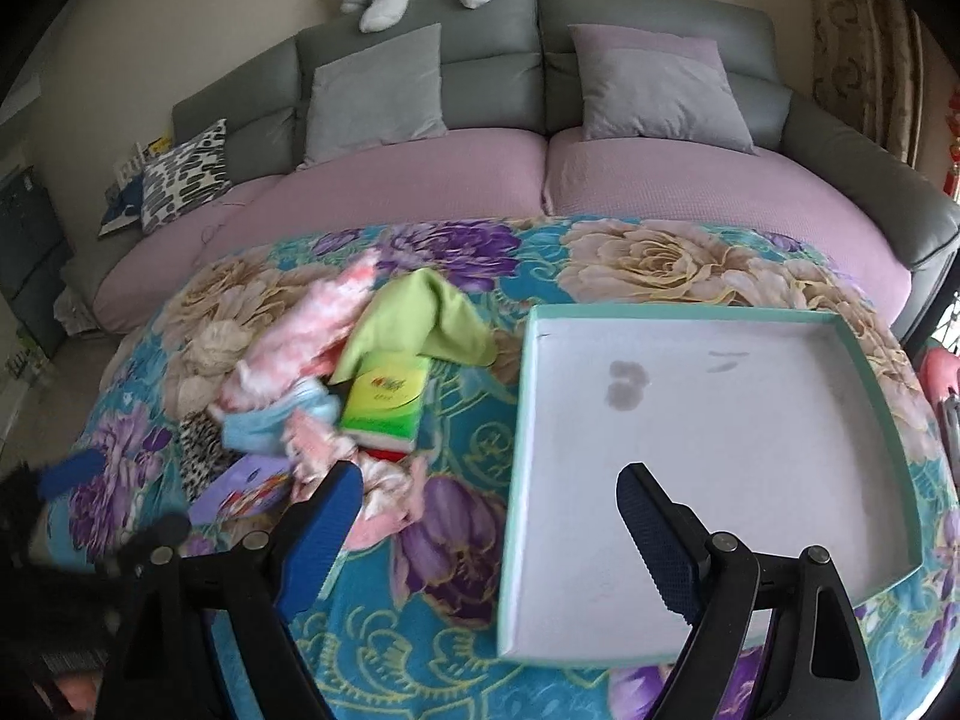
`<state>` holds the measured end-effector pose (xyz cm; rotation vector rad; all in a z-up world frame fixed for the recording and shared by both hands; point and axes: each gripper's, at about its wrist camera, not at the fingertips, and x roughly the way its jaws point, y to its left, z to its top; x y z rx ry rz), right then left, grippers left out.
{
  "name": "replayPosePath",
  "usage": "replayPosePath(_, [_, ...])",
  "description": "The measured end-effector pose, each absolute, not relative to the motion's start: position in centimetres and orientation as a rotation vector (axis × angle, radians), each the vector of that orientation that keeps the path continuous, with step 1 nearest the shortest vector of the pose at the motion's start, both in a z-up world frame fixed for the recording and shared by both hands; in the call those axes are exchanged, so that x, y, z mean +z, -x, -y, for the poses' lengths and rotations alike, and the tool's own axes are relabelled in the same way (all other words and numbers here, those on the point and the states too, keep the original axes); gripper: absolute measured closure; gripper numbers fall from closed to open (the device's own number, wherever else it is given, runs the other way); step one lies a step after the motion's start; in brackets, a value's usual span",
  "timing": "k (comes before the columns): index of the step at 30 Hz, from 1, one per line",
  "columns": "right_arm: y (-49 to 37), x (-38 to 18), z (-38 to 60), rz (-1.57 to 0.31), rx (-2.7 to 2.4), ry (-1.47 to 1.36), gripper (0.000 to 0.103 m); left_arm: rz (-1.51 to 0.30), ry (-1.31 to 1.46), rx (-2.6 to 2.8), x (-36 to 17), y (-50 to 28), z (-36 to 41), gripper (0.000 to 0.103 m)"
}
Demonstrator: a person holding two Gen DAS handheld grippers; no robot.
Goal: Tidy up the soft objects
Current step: 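Grasp the purple snack packet with the left tool while the right tool grasps the pink scrunchie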
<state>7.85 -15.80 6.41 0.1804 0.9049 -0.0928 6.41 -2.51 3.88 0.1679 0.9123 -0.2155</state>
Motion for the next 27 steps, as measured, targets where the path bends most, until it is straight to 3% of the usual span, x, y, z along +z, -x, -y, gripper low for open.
replayPosePath(6, [-8.8, 6.1, 16.4, -0.899, -0.088, -0.197, 0.014, -0.909, -0.193, -0.218, 2.7, -7.5, 4.5, 0.001])
replayPosePath(7, [-9.0, 6.0, 16.4, -0.898, -0.086, -0.195, 0.014, -0.914, -0.192, -0.215, 2.5, -7.8, 4.8, 0.009])
replayPosePath(8, [-9.1, 6.0, 16.4, -0.893, -0.087, -0.193, 0.014, -0.926, -0.189, -0.210, 2.2, -8.2, 5.1, 0.026])
replayPosePath(10, [-9.1, 6.0, 16.5, -0.877, -0.097, -0.189, 0.014, -0.966, -0.178, -0.203, 1.4, -9.1, 5.5, 0.041])
replayPosePath(13, [-9.3, 5.7, 16.8, -0.870, -0.123, -0.185, 0.014, -0.966, -0.169, -0.186, 0.7, -9.5, 5.7, 0.045])
replayPosePath(15, [-9.4, 5.2, 17.0, -0.875, -0.115, -0.200, 0.014, -0.949, -0.162, -0.207, 0.7, -9.4, 5.7, 0.061])
replayPosePath(18, [-9.7, 4.2, 16.7, -0.901, -0.106, -0.202, 0.014, -0.930, -0.135, -0.214, 0.8, -9.3, 5.3, 0.076])
replayPosePath(19, [-9.8, 3.9, 16.6, -0.906, -0.096, -0.203, 0.014, -0.927, -0.129, -0.218, 0.9, -9.3, 5.1, 0.089])
replayPosePath(27, [-9.9, 2.7, 13.0, -0.922, 0.033, -0.173, 0.015, -0.855, -0.036, -0.254, 2.7, -8.1, 2.7, 0.093])
